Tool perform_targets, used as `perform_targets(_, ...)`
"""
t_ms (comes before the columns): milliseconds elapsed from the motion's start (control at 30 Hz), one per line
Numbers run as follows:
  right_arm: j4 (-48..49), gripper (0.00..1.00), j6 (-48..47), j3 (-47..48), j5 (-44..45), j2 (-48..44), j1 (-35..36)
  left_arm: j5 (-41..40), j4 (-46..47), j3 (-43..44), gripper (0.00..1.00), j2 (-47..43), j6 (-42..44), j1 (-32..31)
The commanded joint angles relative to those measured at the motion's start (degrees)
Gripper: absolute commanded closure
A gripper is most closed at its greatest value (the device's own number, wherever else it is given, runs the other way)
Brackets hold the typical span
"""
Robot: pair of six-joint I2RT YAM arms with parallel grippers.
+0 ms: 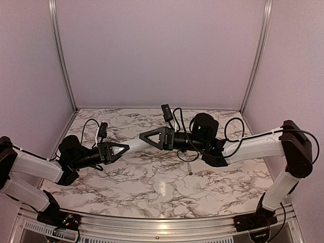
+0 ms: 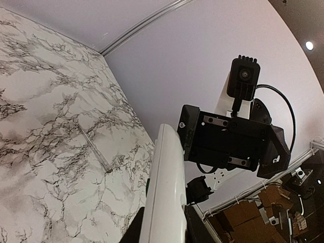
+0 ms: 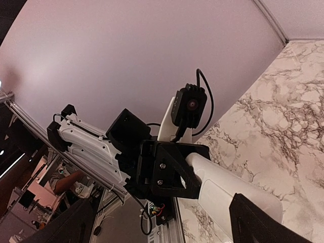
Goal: Unload the batteries from the remote control
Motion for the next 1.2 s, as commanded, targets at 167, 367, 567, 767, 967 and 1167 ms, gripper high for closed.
perform_targets(167,-14.5,0.08,-6.9,0.9,7.5,-5.5,1.3,-1.3,5.0,-0.1,1.00,-0.5,0.3,-0.1)
perform_targets(367,-16.3,0.08,-7.8,1.5,8.9,-5.1,1.8,-1.4,5.0,-0.1,1.00,-0.4,0.4,-0.1)
perform_targets(567,-18.0,0.08,-8.8,3.7,9.3,-2.9,2.5,-1.4,4.7,0.1,1.00,-0.5,0.9,-0.1)
perform_targets(767,-19.3,0.08,-10.2,4.8,11.3,-3.5,2.6,-1.4,3.6,0.5,1.00,-0.1,1.8,-0.1)
perform_targets(967,-21.1,0.08,-11.7,5.8,13.3,-3.8,2.6,-1.4,3.3,0.6,1.00,-0.3,2.1,-0.1)
perform_targets(1167,-21.6,0.08,-12.2,6.4,13.9,-3.2,2.6,-1.6,3.2,0.6,1.00,-0.4,2.2,-0.1)
